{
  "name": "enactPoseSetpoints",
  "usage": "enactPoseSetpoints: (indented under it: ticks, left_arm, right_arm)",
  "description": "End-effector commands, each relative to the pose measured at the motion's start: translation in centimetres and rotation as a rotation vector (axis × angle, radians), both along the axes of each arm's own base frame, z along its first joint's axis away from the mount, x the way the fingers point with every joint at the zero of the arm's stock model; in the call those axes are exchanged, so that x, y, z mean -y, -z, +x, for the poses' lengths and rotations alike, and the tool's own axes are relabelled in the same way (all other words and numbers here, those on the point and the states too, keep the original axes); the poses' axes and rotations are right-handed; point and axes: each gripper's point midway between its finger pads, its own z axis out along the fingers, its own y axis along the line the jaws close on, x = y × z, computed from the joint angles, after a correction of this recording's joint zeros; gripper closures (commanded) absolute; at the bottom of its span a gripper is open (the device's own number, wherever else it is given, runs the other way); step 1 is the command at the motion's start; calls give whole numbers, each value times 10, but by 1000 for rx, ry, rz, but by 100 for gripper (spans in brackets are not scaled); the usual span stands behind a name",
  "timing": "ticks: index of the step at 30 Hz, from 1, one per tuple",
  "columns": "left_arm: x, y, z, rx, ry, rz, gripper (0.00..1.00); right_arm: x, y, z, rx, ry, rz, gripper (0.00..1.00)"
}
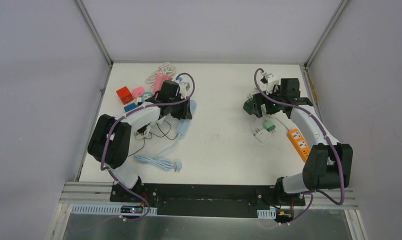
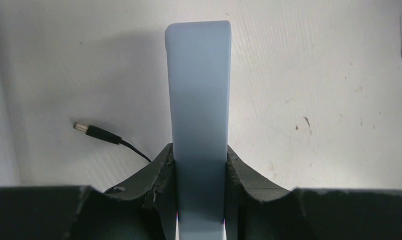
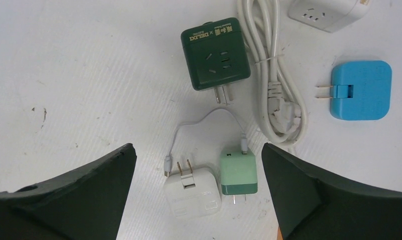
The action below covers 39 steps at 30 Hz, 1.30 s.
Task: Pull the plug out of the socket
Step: Place the plug at the center of the board.
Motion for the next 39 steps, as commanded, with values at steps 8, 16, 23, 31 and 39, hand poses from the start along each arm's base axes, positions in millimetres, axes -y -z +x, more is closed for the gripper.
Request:
enactPoseSetpoints:
  ticks: [8, 16, 23, 31, 39]
  left_arm:
    - [1, 10, 85, -61, -9, -90, 94]
    - [-23, 15, 121, -39, -130, 59, 52]
    - [-35, -19, 130, 42, -163, 110, 28]
    - [-55, -92, 96, 188, -199, 116, 27]
    - [-64, -180, 9, 385, -143, -8, 15]
  right_arm:
    - [-10, -20, -5, 47, -57, 52, 0]
    - [-10, -18, -5, 38, -57, 49, 0]
    - [-11, -21, -6, 38, -60, 53, 0]
    - [-14, -37, -11, 91, -90, 65, 0]
    - [-1, -78, -22, 235, -100, -3, 0]
